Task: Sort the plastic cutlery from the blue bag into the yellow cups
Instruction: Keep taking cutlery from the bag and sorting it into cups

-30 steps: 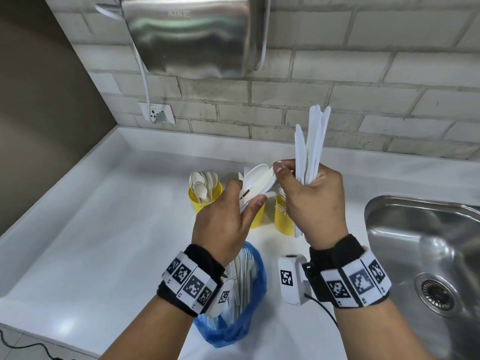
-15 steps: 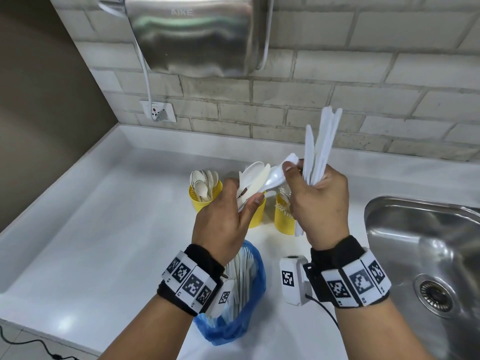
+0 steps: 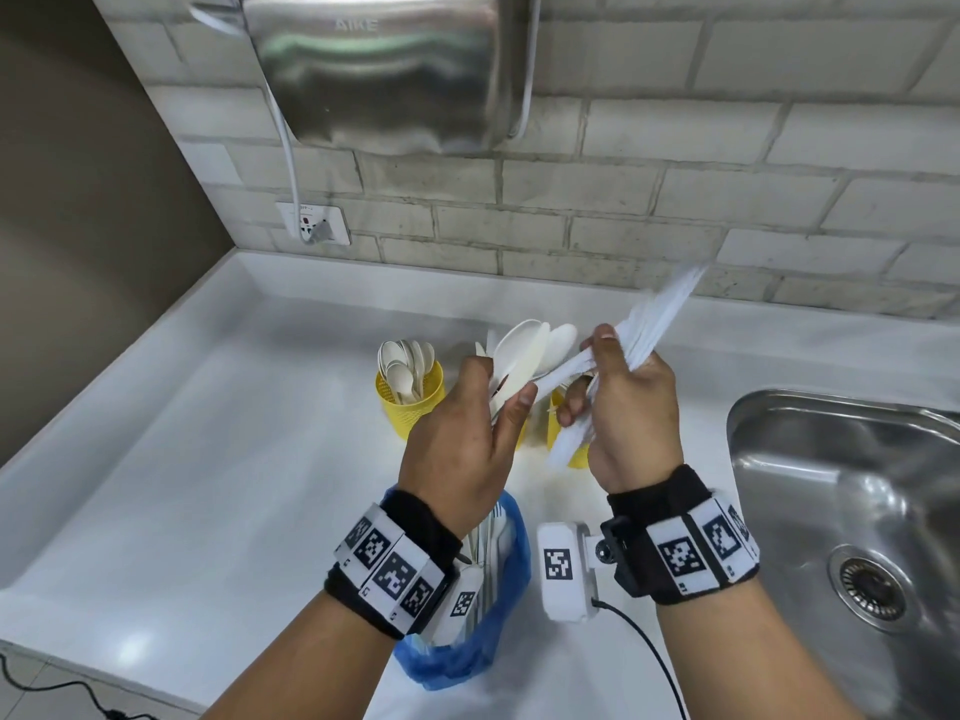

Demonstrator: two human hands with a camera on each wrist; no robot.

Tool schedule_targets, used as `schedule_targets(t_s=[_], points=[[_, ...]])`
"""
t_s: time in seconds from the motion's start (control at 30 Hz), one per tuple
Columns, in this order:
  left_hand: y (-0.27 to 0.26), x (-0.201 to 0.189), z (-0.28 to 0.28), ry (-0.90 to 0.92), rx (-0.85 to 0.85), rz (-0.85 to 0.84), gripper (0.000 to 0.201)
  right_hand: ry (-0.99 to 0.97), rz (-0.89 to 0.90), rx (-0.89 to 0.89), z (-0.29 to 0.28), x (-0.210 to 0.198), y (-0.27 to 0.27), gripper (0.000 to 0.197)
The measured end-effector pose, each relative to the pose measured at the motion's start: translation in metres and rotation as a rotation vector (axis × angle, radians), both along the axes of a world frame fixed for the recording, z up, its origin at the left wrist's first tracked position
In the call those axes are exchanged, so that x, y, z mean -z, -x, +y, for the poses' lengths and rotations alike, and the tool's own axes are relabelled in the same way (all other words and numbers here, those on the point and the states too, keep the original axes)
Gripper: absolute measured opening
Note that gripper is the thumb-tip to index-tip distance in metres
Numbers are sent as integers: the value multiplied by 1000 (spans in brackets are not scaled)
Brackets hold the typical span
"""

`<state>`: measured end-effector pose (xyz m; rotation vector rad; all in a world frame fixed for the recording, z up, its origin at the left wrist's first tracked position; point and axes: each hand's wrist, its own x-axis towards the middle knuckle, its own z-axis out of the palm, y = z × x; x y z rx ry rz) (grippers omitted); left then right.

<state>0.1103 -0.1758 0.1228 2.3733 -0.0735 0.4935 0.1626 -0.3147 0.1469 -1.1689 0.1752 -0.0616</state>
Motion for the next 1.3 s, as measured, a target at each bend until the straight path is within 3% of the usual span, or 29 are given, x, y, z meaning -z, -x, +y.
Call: schedule_targets(t_s=[0.17, 0.27, 0.4, 0.53, 0.67, 0.83, 0.93, 1.13, 1.3], points=[[2, 3, 3, 16, -36, 27, 32, -260, 29, 58, -15, -1, -5, 25], [2, 3, 5, 2, -61, 46, 36, -309, -37, 117, -22, -13, -5, 30], [1, 1, 4, -14, -81, 58, 37, -124, -233, 138, -20, -21, -2, 19], [-2, -3, 1, -33, -89, 35, 32, 174, -303, -31, -3, -20, 10, 33], [-2, -7, -1, -58, -88, 25, 29, 420, -350, -82, 7, -9, 14, 28], [0, -6, -1, -93, -91, 17, 33, 520, -331, -59, 12, 0, 13, 32], [-1, -3, 3, -57, -108, 45, 32, 396, -285, 47, 9, -7, 8, 30], [-6, 11, 17, 347, -179, 177, 34, 15, -273, 223, -15, -20, -7, 17], [-9, 5, 13, 952, -115, 404, 33, -104, -280, 265, -13, -20, -8, 21]])
